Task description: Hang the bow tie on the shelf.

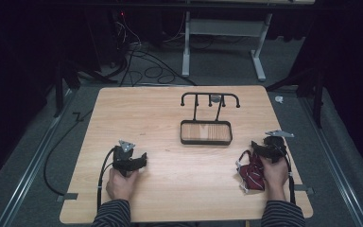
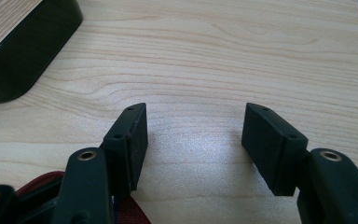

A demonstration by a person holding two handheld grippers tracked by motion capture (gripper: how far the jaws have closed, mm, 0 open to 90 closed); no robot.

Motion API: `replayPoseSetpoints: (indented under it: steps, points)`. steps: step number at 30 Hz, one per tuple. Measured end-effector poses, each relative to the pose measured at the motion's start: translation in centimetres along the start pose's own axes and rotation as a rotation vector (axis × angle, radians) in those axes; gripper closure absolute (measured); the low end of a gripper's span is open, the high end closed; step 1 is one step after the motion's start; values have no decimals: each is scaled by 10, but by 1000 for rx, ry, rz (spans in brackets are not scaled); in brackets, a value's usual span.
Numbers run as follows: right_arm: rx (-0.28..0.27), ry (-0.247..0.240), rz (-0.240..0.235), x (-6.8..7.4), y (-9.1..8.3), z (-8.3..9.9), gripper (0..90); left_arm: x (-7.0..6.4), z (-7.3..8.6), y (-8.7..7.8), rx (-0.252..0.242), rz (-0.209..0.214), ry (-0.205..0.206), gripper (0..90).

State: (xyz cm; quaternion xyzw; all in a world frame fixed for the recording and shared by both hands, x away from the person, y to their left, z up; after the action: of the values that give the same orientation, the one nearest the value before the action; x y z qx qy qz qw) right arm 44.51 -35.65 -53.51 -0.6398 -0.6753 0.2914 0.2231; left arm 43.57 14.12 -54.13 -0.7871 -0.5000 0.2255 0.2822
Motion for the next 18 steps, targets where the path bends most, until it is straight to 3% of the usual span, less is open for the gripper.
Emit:
replayPoseSetpoints:
  steps: [18]
  points:
    - [0,10,6,-1,0,0,431,-1,0,0,2,-6,-6,248]
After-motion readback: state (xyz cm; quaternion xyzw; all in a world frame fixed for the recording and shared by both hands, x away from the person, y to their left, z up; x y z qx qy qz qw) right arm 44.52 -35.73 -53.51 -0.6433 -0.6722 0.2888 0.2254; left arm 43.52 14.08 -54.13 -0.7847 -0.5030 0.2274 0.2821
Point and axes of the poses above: each handheld gripper's, and its own axes: y roughly forward along the jaws, z roughly out of its underside, x roughly to its left, the point moved 5 cm from there along y, roughly forward along the jaws, and after that the axes turned 5 degrees about z, right-handed, at the moved point
